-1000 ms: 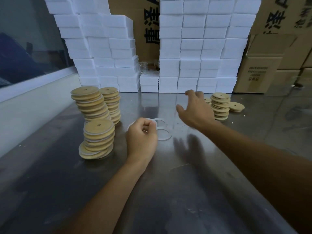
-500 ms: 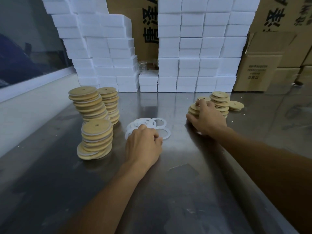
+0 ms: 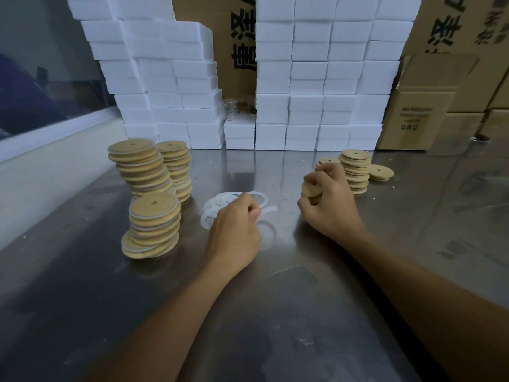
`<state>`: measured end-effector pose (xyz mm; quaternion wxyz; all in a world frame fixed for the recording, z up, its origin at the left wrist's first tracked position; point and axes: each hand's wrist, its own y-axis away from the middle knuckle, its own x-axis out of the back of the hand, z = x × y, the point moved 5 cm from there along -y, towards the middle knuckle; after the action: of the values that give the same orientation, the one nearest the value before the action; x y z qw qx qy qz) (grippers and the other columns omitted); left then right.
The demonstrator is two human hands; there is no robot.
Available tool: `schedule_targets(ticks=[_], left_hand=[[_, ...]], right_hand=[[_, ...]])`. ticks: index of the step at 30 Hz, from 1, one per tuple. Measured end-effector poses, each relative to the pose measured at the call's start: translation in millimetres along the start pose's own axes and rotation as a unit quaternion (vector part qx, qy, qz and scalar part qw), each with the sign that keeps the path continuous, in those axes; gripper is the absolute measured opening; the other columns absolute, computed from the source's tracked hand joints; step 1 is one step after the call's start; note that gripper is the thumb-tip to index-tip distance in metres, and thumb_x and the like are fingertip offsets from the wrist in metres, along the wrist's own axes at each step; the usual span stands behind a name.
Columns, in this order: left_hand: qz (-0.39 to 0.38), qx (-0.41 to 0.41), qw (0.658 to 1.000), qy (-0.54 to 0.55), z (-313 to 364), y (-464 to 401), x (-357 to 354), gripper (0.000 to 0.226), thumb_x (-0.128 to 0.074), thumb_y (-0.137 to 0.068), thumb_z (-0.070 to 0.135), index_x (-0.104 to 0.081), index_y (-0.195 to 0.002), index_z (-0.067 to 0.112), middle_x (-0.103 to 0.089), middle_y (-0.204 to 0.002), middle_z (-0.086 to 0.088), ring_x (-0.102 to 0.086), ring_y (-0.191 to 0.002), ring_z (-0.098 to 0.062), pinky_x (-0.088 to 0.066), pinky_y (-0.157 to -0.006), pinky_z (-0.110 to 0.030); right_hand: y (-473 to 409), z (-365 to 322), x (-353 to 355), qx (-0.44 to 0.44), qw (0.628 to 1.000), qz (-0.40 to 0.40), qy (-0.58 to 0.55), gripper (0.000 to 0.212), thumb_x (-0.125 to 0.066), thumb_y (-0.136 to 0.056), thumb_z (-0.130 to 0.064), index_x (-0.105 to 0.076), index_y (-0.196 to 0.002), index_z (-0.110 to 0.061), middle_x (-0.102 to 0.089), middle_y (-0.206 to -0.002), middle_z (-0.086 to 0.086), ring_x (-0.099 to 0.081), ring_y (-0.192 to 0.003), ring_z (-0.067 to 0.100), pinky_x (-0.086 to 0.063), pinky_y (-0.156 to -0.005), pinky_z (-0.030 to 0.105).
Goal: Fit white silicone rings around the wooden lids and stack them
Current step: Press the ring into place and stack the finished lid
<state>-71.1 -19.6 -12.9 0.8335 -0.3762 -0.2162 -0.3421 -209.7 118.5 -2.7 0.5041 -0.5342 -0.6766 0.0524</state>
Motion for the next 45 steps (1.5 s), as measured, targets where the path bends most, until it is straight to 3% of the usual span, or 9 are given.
schedule_targets(ticks=[3,8,11,22,28,33,36,39,45], left_hand=[[-0.001,0.041,0.988,0.147,-3,0,3,0.023,-0.052,-0.096,0.006,-0.055,-0.075,0.015,-0.059,-0.072,0.007,-0.053,-0.067,-0.005,-0.040,-0.064,-0.012],[-0.051,0.178,0.921,0.344,-2,3,1,0.021,-0.050,-0.101,0.016,-0.067,-0.088,0.013,-0.063,-0.096,-0.018,-0.054,-0.080,-0.022,-0.047,-0.074,-0.039],[-0.073,0.215,0.888,0.400,6,6,-3,0.020,-0.049,-0.101,0.016,-0.067,-0.098,0.007,-0.063,-0.116,-0.022,-0.063,-0.096,-0.030,-0.054,-0.079,-0.039],[-0.105,0.261,0.832,0.479,7,11,-12,0.021,-0.054,-0.100,0.020,-0.056,-0.106,0.000,-0.070,-0.106,-0.021,-0.073,-0.087,-0.033,-0.059,-0.066,-0.039],[-0.043,0.241,0.853,0.461,-2,11,-11,0.007,-0.065,-0.090,0.005,-0.058,-0.091,0.006,-0.073,-0.100,-0.016,-0.072,-0.092,-0.030,-0.060,-0.071,-0.041],[0.041,0.175,0.918,0.354,-7,8,-3,0.020,-0.070,-0.086,0.004,-0.064,-0.077,0.021,-0.073,-0.091,-0.002,-0.071,-0.088,-0.023,-0.060,-0.071,-0.037],[0.070,0.128,0.940,0.308,-4,6,3,0.022,-0.071,-0.085,0.004,-0.063,-0.077,0.023,-0.072,-0.081,0.017,-0.071,-0.076,-0.009,-0.056,-0.067,-0.023],[0.080,0.096,0.947,0.295,-3,6,4,0.024,-0.071,-0.084,0.001,-0.063,-0.076,0.022,-0.073,-0.085,0.011,-0.071,-0.082,-0.013,-0.057,-0.074,-0.029],[0.089,0.051,0.962,0.252,3,5,8,0.026,-0.071,-0.083,0.002,-0.062,-0.075,0.026,-0.072,-0.090,0.009,-0.068,-0.085,-0.011,-0.055,-0.079,-0.032]], right_hand=[[12,-9,1,-0.013,0.998,0.012,-0.068,0.030,-0.073,-0.075,-0.009,-0.072,-0.105,-0.005,-0.053,-0.123,0.007,-0.053,-0.111,0.015,-0.037,-0.093,0.017],[24,-11,-1,-0.146,0.947,-0.001,-0.287,0.018,-0.061,-0.090,-0.015,-0.076,-0.098,-0.010,-0.062,-0.121,0.008,-0.060,-0.109,0.022,-0.056,-0.087,0.038],[31,-23,-1,-0.164,0.906,-0.030,-0.388,0.038,-0.049,-0.091,-0.043,-0.074,-0.087,-0.015,-0.069,-0.103,0.010,-0.064,-0.100,0.029,-0.055,-0.083,0.042],[36,-51,-3,-0.013,0.963,-0.021,-0.267,0.011,-0.060,-0.096,-0.017,-0.071,-0.098,-0.015,-0.068,-0.095,-0.006,-0.063,-0.093,0.007,-0.052,-0.082,0.028],[37,-52,-3,-0.006,0.960,-0.022,-0.278,0.009,-0.064,-0.094,-0.018,-0.072,-0.098,-0.016,-0.070,-0.097,-0.007,-0.065,-0.090,0.005,-0.052,-0.077,0.022],[36,-45,-6,-0.050,0.951,-0.020,-0.304,0.008,-0.068,-0.092,-0.020,-0.070,-0.097,-0.014,-0.072,-0.097,-0.004,-0.070,-0.085,0.014,-0.059,-0.069,0.033],[36,-45,-6,-0.043,0.952,-0.022,-0.302,0.006,-0.068,-0.092,-0.019,-0.069,-0.094,-0.014,-0.073,-0.095,-0.005,-0.070,-0.089,0.008,-0.057,-0.068,0.021],[35,-45,-5,-0.034,0.962,-0.011,-0.272,0.003,-0.068,-0.092,-0.018,-0.070,-0.090,-0.016,-0.072,-0.090,-0.009,-0.067,-0.088,0.001,-0.051,-0.065,0.013],[35,-46,-3,-0.034,0.964,-0.011,-0.263,0.012,-0.069,-0.091,-0.015,-0.067,-0.083,-0.024,-0.068,-0.079,-0.013,-0.066,-0.082,0.007,-0.060,-0.071,0.037]])
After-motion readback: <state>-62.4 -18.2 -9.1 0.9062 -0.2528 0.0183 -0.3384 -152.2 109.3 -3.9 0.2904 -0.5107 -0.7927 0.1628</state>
